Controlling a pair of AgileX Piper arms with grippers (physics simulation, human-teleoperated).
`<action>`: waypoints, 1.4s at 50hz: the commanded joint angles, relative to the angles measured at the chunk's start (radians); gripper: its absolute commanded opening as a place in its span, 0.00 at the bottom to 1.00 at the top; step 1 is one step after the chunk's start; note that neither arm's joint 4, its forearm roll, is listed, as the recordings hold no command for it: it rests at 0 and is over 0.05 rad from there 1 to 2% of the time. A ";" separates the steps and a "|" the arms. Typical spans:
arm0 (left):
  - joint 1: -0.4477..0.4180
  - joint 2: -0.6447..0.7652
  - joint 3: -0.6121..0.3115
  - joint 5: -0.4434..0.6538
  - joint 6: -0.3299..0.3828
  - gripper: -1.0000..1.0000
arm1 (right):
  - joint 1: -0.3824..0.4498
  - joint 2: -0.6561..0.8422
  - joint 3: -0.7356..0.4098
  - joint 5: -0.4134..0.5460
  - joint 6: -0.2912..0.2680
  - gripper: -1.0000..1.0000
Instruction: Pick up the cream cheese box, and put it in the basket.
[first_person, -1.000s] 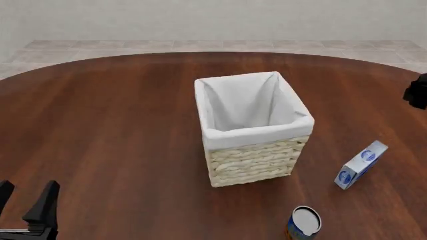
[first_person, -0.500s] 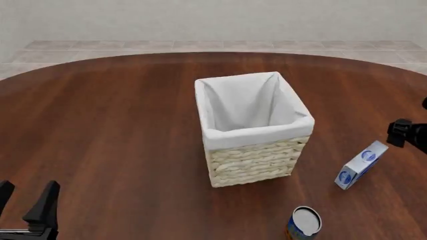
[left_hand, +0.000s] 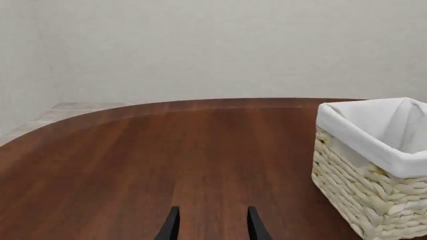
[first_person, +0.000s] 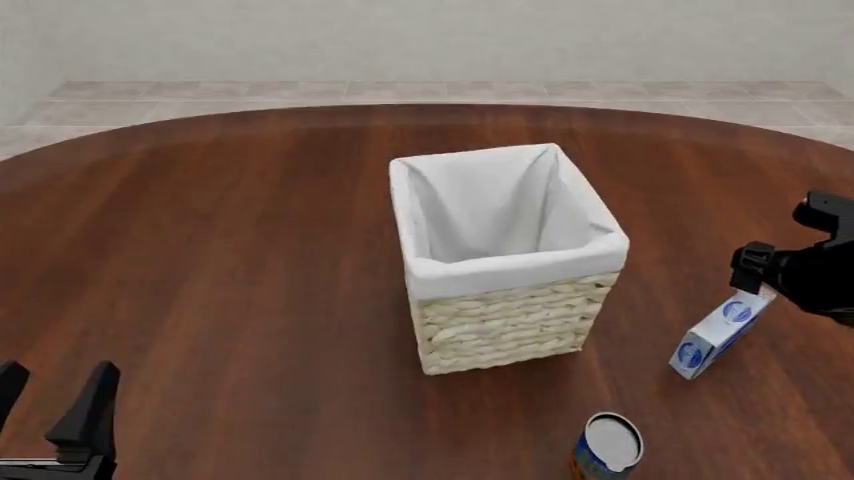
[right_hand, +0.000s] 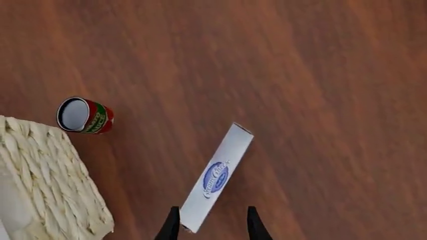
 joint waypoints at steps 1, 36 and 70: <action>0.000 0.000 0.000 0.000 0.000 1.00 | 0.019 0.056 -0.032 -0.040 0.021 1.00; 0.000 0.000 0.000 0.000 0.000 1.00 | -0.046 0.260 0.045 -0.300 -0.012 1.00; 0.000 0.000 0.000 0.000 0.000 1.00 | -0.030 0.391 0.085 -0.421 0.008 1.00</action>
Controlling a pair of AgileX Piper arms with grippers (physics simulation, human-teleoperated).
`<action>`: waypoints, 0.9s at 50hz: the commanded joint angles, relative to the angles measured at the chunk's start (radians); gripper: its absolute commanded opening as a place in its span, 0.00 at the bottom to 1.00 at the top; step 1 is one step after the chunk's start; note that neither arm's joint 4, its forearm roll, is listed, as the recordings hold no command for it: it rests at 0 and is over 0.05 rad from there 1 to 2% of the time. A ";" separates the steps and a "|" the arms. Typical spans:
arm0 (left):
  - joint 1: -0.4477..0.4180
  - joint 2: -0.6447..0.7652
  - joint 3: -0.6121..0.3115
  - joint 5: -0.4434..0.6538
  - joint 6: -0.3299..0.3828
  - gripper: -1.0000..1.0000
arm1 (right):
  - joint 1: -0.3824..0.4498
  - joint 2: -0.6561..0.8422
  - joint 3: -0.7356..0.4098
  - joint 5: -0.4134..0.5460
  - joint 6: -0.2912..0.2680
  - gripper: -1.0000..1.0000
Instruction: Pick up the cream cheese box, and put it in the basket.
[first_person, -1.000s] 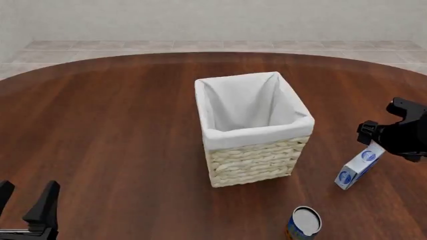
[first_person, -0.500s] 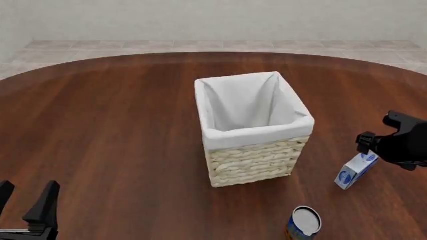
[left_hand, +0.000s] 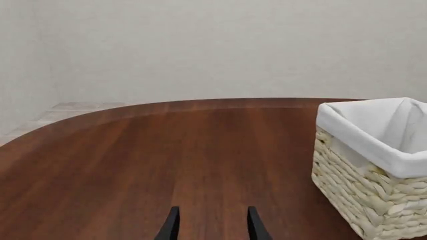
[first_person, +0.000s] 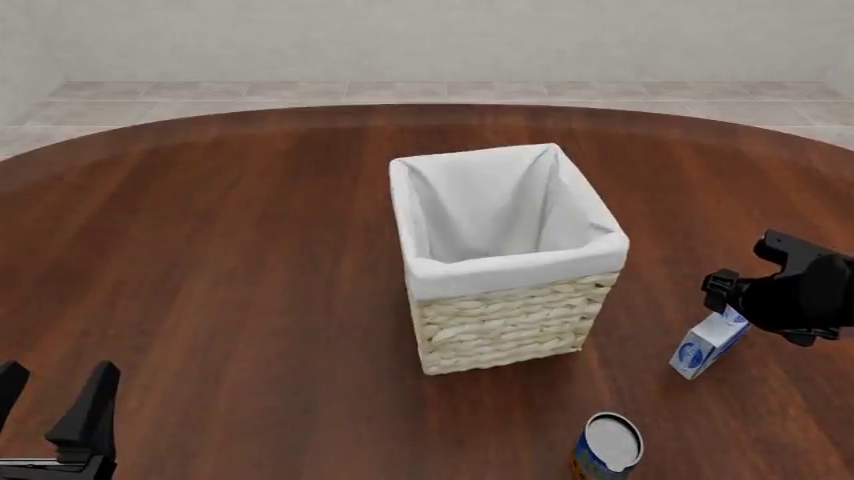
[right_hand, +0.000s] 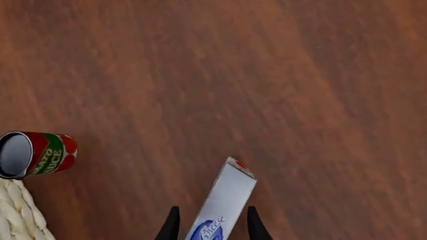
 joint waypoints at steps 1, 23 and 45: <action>0.000 0.000 0.000 0.000 0.000 1.00 | 0.001 0.077 0.043 -0.068 0.018 1.00; 0.000 0.000 0.000 0.000 0.000 1.00 | -0.017 0.073 0.088 -0.170 0.040 0.00; 0.000 0.000 0.000 0.000 0.000 1.00 | 0.091 -0.222 0.085 -0.091 -0.095 0.00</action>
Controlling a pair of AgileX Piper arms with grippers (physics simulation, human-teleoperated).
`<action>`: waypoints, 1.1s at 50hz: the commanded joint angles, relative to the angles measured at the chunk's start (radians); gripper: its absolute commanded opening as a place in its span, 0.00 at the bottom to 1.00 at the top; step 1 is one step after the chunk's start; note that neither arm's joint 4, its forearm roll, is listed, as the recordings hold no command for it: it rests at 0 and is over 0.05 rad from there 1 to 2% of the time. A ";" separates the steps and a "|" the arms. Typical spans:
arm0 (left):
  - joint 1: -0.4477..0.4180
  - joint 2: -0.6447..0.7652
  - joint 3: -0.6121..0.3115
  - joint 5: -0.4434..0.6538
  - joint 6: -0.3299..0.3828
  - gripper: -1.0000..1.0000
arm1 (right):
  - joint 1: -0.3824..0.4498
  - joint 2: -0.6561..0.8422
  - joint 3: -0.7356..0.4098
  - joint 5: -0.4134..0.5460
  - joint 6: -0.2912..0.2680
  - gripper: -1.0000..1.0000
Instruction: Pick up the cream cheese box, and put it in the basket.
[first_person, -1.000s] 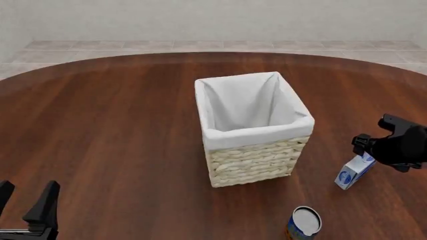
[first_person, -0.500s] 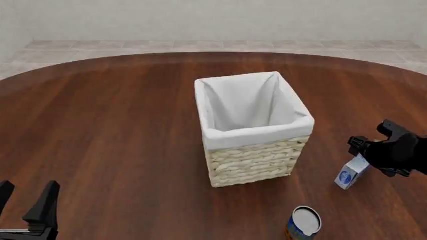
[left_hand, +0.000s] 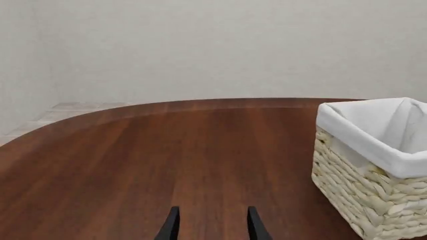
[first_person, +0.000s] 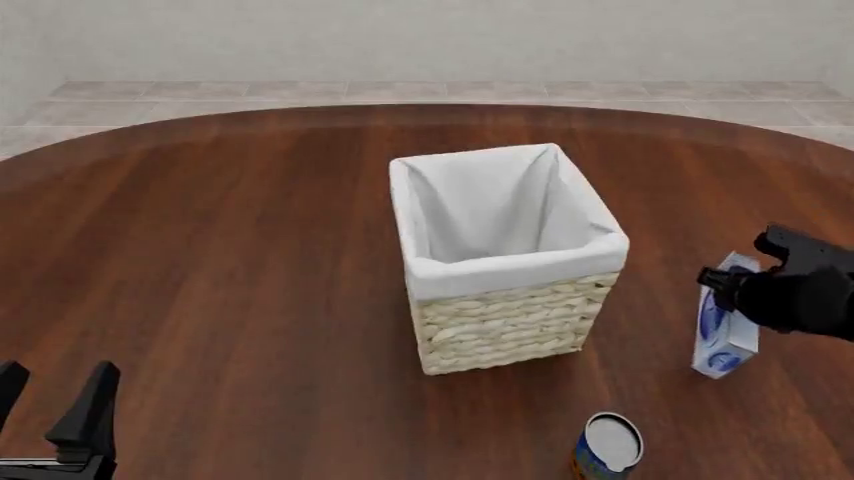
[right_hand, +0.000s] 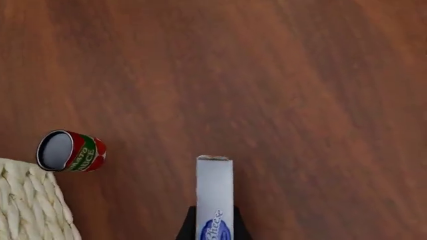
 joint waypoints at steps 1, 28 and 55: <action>0.000 0.000 0.000 0.000 0.000 1.00 | 0.058 -0.135 -0.004 0.041 -0.042 0.00; 0.000 0.000 0.000 0.000 0.000 1.00 | 0.211 -0.367 -0.273 0.285 -0.103 0.00; 0.000 0.000 0.000 0.000 0.000 1.00 | 0.463 -0.337 -0.695 0.410 -0.370 0.00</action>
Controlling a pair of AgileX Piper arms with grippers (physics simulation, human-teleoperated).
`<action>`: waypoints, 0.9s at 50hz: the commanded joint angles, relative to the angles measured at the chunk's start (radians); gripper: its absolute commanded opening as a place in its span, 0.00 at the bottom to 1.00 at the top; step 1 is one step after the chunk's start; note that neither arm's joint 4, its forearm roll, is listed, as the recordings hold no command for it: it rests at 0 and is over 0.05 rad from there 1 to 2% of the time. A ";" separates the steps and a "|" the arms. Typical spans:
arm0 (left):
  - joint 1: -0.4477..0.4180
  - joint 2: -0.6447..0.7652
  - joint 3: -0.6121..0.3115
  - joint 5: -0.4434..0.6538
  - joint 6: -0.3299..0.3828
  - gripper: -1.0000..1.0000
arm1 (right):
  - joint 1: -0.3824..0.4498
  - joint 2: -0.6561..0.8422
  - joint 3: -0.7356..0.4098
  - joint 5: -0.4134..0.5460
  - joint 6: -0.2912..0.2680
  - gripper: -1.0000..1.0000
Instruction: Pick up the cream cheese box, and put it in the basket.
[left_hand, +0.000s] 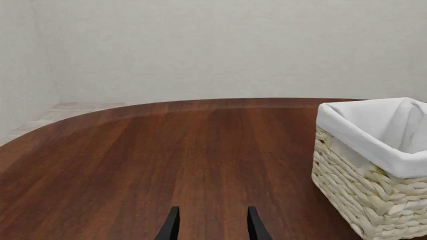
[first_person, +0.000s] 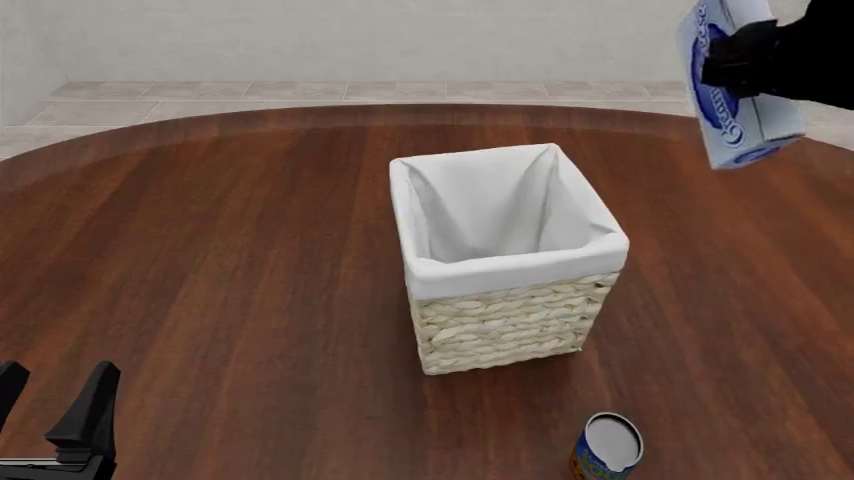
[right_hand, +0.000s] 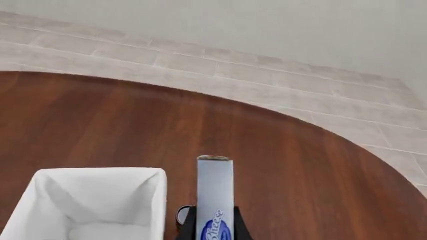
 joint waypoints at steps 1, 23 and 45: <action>0.000 0.000 0.000 0.000 0.000 1.00 | 0.136 0.027 -0.142 0.027 -0.117 0.00; 0.000 0.000 0.000 0.000 0.000 1.00 | 0.359 0.297 -0.428 0.184 -0.304 0.00; 0.000 0.000 0.000 0.000 0.000 1.00 | 0.394 0.433 -0.525 0.224 -0.469 0.00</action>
